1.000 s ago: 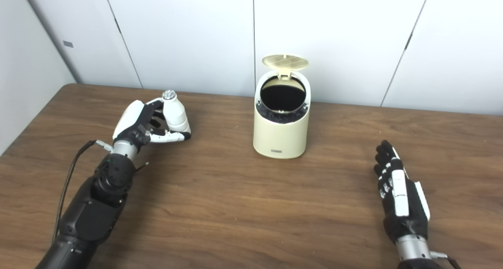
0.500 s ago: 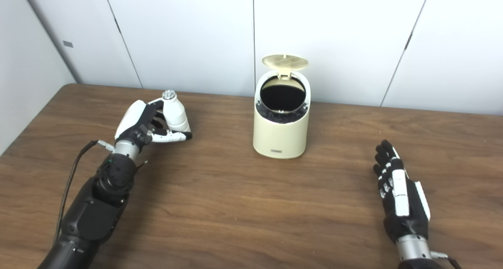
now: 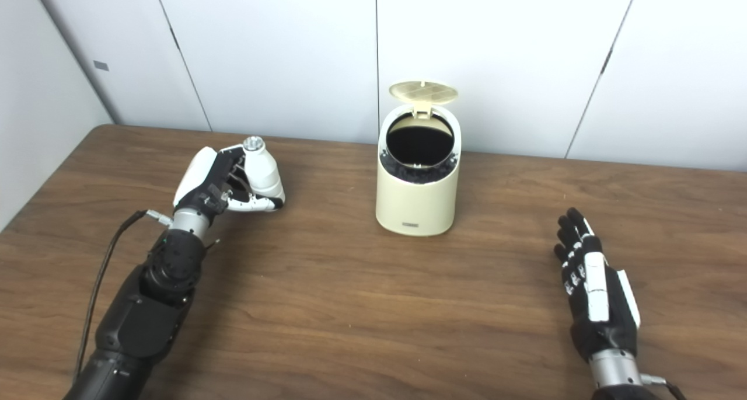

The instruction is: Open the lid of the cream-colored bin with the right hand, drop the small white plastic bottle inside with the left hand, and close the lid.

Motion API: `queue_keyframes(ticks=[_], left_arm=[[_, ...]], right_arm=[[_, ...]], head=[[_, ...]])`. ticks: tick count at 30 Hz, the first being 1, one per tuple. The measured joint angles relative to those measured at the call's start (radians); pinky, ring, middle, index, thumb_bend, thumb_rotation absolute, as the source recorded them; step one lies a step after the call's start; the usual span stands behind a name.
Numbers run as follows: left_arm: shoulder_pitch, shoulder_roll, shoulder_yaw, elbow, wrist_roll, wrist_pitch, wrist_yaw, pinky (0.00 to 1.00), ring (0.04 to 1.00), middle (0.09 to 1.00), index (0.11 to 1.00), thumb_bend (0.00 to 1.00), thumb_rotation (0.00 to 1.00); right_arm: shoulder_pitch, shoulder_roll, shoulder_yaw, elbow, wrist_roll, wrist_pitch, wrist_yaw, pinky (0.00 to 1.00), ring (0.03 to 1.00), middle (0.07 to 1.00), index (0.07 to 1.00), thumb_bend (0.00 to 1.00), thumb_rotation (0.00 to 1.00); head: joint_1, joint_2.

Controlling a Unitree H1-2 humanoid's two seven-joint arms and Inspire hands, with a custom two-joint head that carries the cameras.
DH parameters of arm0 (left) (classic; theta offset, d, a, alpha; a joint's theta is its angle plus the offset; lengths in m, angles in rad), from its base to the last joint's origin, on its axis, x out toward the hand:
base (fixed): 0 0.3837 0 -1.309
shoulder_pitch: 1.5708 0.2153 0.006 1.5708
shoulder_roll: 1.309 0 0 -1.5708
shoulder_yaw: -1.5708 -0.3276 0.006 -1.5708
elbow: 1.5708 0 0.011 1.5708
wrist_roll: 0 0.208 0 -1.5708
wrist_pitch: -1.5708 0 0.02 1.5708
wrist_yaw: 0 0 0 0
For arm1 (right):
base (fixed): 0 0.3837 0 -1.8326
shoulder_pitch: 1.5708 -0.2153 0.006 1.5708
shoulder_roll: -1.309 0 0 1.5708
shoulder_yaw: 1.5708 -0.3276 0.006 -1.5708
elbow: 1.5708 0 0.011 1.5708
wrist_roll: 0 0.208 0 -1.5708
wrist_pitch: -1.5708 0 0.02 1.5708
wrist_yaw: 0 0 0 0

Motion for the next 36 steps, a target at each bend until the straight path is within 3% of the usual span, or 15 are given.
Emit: queue_keyframes(ticks=[6,20,30,36], left_arm=[[0.0,-0.014,0.016,0.038,-0.015,-0.089,0.039,0.43,0.464,0.496,0.474,0.5,0.0],[0.0,-0.031,0.03,0.029,-0.011,-0.103,0.046,0.43,0.458,0.495,0.474,0.5,0.0],[0.005,-0.04,0.009,-0.169,0.046,-0.093,0.06,0.34,0.42,0.504,0.482,0.48,0.0],[0.003,-0.055,-0.03,-0.258,0.103,-0.096,0.054,0.37,0.442,0.501,0.466,0.48,0.0]], right_arm=[[0.0,-0.007,0.0,0.0,0.0,0.0,0.0,0.98,0.976,0.942,0.927,0.56,0.93],[0.0,-0.012,0.0,0.0,0.0,0.0,0.001,0.99,0.976,0.935,0.93,0.55,0.94],[0.0,-0.012,0.002,0.0,0.003,0.0,0.001,1.0,0.975,0.94,0.934,0.57,0.94],[0.0,-0.009,0.004,0.0,0.002,0.0,0.001,1.0,0.977,0.939,0.929,0.57,0.93]], head=[[-0.002,0.002],[0.003,0.002],[-0.025,0.006],[-0.028,0.005]])
